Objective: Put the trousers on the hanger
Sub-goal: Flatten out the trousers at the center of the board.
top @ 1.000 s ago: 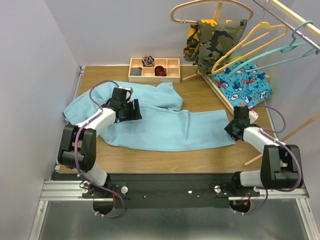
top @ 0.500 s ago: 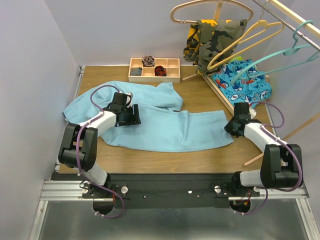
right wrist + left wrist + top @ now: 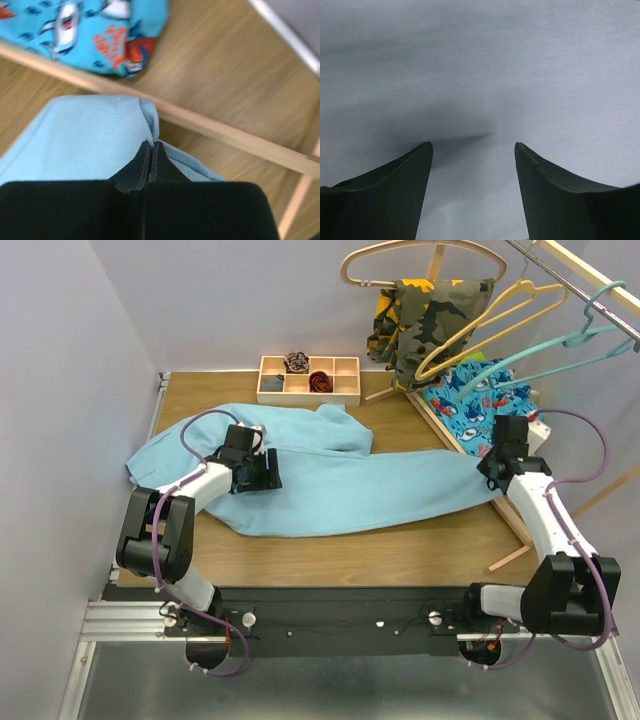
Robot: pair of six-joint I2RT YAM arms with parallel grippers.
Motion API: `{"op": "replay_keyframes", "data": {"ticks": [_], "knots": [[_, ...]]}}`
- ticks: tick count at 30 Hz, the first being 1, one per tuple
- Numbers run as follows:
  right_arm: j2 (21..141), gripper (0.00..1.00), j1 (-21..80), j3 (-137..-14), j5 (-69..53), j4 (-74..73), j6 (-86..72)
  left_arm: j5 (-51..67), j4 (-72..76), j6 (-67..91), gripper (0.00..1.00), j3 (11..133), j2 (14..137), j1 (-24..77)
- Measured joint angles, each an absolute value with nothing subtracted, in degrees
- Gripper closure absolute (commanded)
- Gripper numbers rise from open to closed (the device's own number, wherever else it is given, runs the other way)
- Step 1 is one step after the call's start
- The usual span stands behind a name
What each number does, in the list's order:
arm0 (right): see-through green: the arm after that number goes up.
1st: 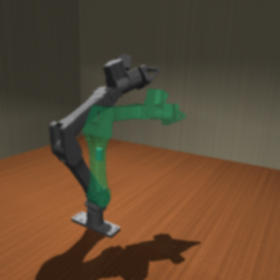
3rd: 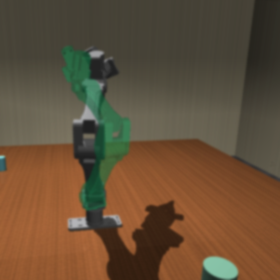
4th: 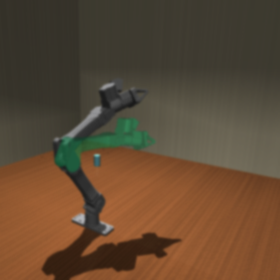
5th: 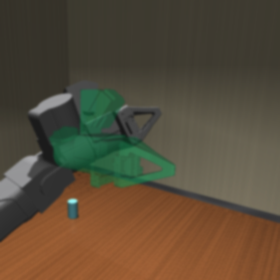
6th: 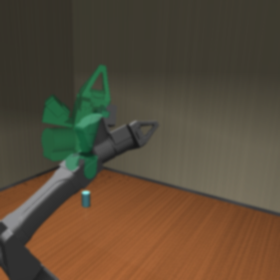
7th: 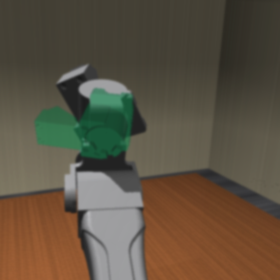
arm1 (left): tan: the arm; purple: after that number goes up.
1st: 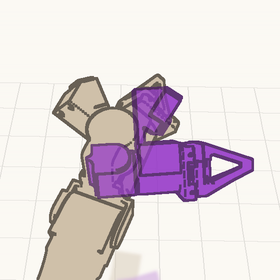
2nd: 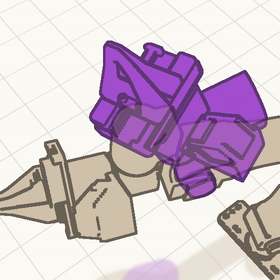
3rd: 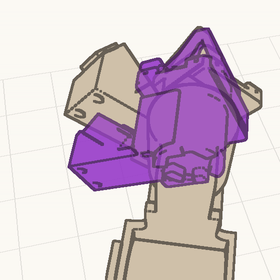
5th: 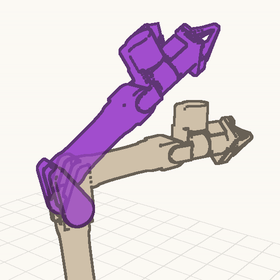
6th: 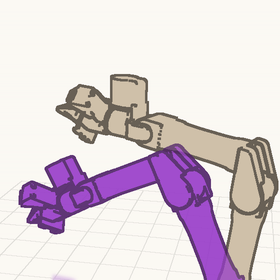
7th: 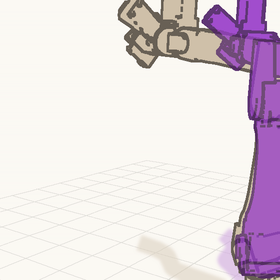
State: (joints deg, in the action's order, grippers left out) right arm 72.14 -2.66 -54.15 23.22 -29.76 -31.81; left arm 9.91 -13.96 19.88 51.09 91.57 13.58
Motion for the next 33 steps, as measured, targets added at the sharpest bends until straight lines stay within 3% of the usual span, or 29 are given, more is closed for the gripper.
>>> {"op": "replay_keyframes", "data": {"ticks": [7,17,19,20,21,23,28,31,33], "knots": [[74.7,0.99,-12.0,-55.9,26.0,-31.6,-28.3,9.7,-14.6,18.9,0.20,52.8,87.9,13.6],[78.8,0.99,-15.3,-59.0,27.9,-31.8,-25.9,8.7,-16.4,17.1,0.16,52.4,81.2,8.0],[79.3,0.84,-15.4,-59.0,27.9,-31.9,-25.9,9.0,-16.6,16.9,0.16,51.1,78.4,2.9],[79.6,0.70,-15.4,-59.0,27.7,-31.8,-25.9,9.1,-16.9,16.9,0.15,50.7,77.2,0.0],[79.9,0.38,-15.4,-59.0,27.2,-31.8,-25.8,8.9,-17.1,16.9,0.15,50.5,76.3,-2.7],[80.1,0.23,-15.4,-59.0,26.1,-31.7,-25.3,8.2,-17.3,16.9,0.15,50.6,75.5,-5.8],[80.0,0.17,-15.3,-59.0,21.0,-31.0,-24.6,6.8,-19.6,17.1,0.15,51.1,76.5,-9.4],[78.8,0.17,-12.2,-59.0,17.2,-30.0,-24.8,7.0,-20.4,18.8,0.15,50.0,77.1,-19.6],[78.5,0.17,-10.8,-59.0,16.6,-29.6,-25.1,7.0,-20.6,19.4,0.15,49.5,76.9,-21.0]]}}
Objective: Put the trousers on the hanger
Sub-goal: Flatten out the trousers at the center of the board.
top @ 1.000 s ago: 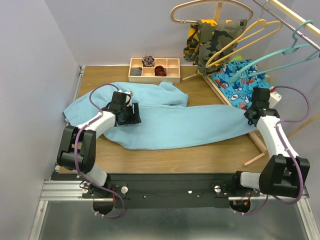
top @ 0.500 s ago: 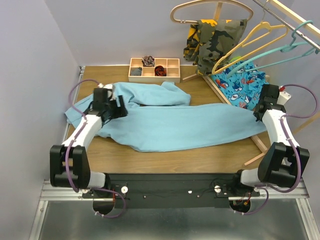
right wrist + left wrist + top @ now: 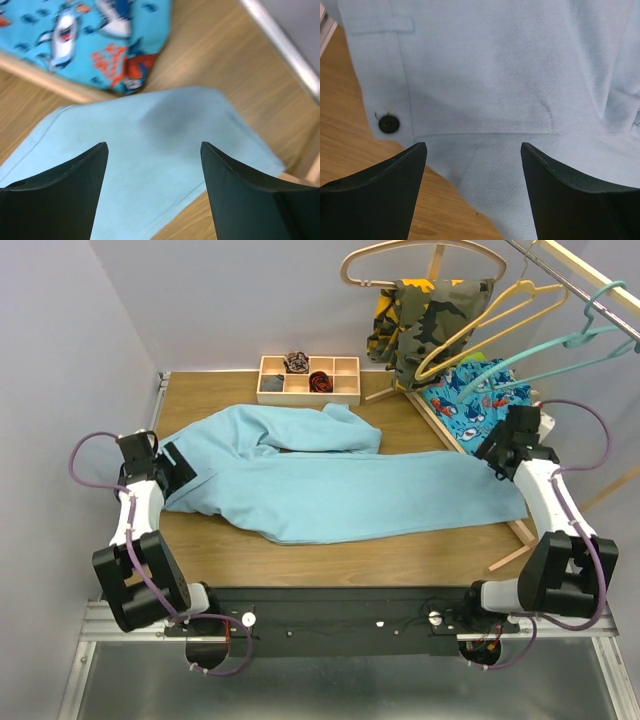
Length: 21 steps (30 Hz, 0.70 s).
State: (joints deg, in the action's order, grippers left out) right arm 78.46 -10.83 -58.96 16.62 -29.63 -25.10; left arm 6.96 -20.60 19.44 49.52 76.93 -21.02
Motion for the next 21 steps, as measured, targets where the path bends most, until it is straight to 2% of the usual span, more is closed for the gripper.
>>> {"op": "replay_keyframes", "data": {"ticks": [11,17,21], "knots": [[78.8,0.17,10.1,-55.2,10.7,-25.5,-29.8,3.4,-22.6,33.6,0.15,39.7,67.0,-23.2],[83.1,0.18,13.2,-53.7,4.6,-21.4,-31.1,3.4,-18.5,40.6,0.16,33.6,65.7,-23.2],[86.7,0.18,13.6,-53.4,0.9,-19.2,-32.0,3.5,-15.6,43.0,0.23,32.1,69.5,-23.2]]}}
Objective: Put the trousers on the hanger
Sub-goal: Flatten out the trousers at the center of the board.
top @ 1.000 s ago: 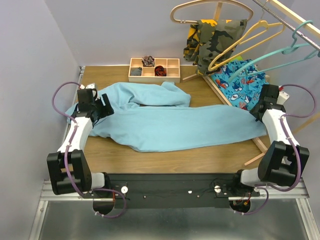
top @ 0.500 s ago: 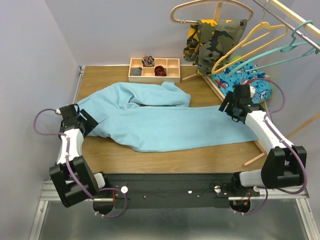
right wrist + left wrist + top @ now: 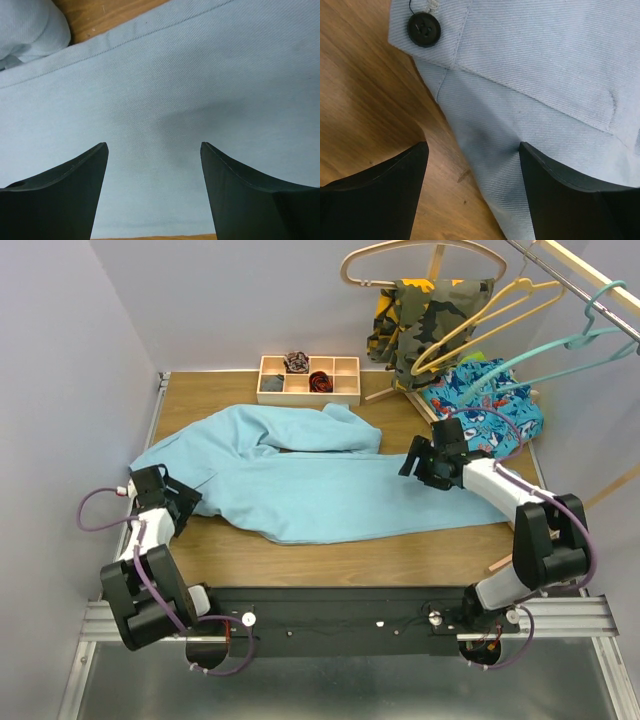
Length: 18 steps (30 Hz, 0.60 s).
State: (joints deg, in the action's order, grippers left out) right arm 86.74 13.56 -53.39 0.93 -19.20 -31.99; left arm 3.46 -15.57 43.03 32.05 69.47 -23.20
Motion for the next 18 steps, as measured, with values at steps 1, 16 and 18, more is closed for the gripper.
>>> {"op": "replay_keyframes", "data": {"ticks": [1,16,18], "knots": [[87.5,0.18,13.6,-53.3,0.3,-18.9,-32.1,3.5,-15.0,43.4,0.25,32.0,70.2,-23.2],[95.5,0.20,13.8,-52.6,-2.9,-13.2,-35.2,0.8,-10.0,40.0,1.00,38.1,78.2,-23.0],[96.2,0.20,13.8,-52.9,-3.1,-12.4,-35.5,-0.1,-11.6,38.2,1.00,41.4,78.2,-23.0]]}}
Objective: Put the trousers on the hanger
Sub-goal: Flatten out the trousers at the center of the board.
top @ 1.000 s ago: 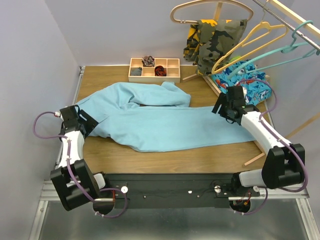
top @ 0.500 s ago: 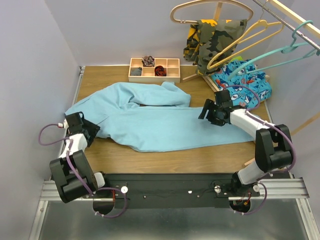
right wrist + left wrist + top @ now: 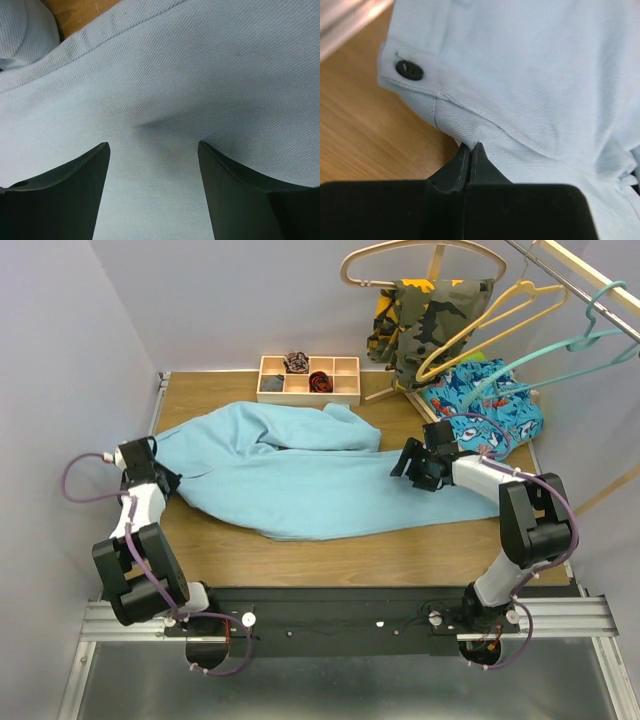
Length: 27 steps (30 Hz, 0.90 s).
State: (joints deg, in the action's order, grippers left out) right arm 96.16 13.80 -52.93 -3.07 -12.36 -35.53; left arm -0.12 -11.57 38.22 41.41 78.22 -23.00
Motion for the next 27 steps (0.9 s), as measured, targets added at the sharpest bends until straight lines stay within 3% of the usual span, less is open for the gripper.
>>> {"op": "replay_keyframes", "data": {"ticks": [12,20,27], "knots": [[101.9,0.20,14.6,-57.0,-4.2,-7.7,-38.0,-4.9,-32.5,21.6,1.00,67.3,79.3,-21.2],[102.2,0.20,14.7,-57.4,-4.1,-7.6,-38.3,-14.2,-38.6,14.9,0.93,77.7,86.4,-12.3],[101.2,0.20,14.7,-56.4,-3.7,-6.6,-39.0,-18.7,-36.0,11.2,0.44,83.7,100.5,-8.2]]}}
